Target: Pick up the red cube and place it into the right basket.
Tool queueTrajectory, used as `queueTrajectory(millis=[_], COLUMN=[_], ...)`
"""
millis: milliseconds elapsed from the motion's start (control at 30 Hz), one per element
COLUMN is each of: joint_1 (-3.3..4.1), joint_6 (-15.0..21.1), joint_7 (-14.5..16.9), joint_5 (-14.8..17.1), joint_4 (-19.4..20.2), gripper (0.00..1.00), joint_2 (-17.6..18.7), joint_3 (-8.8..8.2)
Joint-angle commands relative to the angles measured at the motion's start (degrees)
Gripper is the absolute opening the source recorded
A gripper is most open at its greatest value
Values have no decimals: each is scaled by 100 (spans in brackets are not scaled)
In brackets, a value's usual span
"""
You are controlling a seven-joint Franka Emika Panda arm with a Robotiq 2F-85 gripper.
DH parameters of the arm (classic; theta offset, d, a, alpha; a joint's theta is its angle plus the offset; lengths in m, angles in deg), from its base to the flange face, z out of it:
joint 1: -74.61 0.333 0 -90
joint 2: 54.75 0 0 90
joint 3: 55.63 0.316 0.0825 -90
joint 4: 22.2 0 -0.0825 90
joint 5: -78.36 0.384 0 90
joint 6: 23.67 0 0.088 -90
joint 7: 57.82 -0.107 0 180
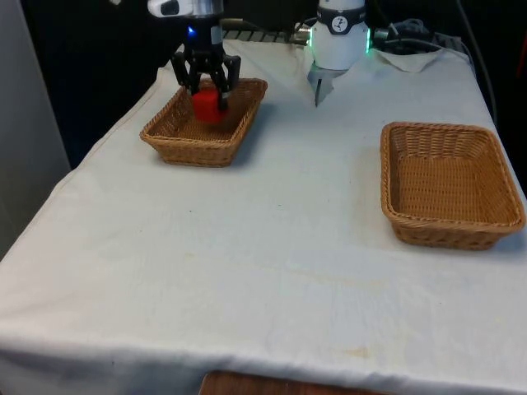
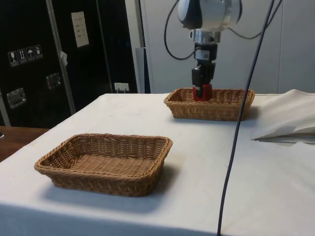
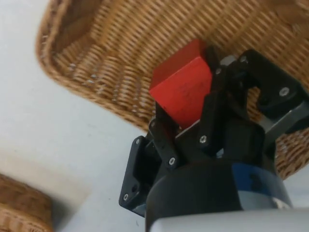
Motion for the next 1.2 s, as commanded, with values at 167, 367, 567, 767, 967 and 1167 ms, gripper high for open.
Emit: queueTrajectory(millis=[167,367,567,767,967,1167], joint_1=[-29,-40,-57,-63,-69,-52], joint_6=[401,447,384,367,361,212], joint_7=[218,218,189,183,178,172], joint_5=[269,367,338,327,321,132], joint_4=[304,390,372,372,372,212], gripper=[7,7,51,100,100,100], joint_2=[-69,-57,-63,-80,-80,-120], joint_3=[109,132,103,92,92,-80])
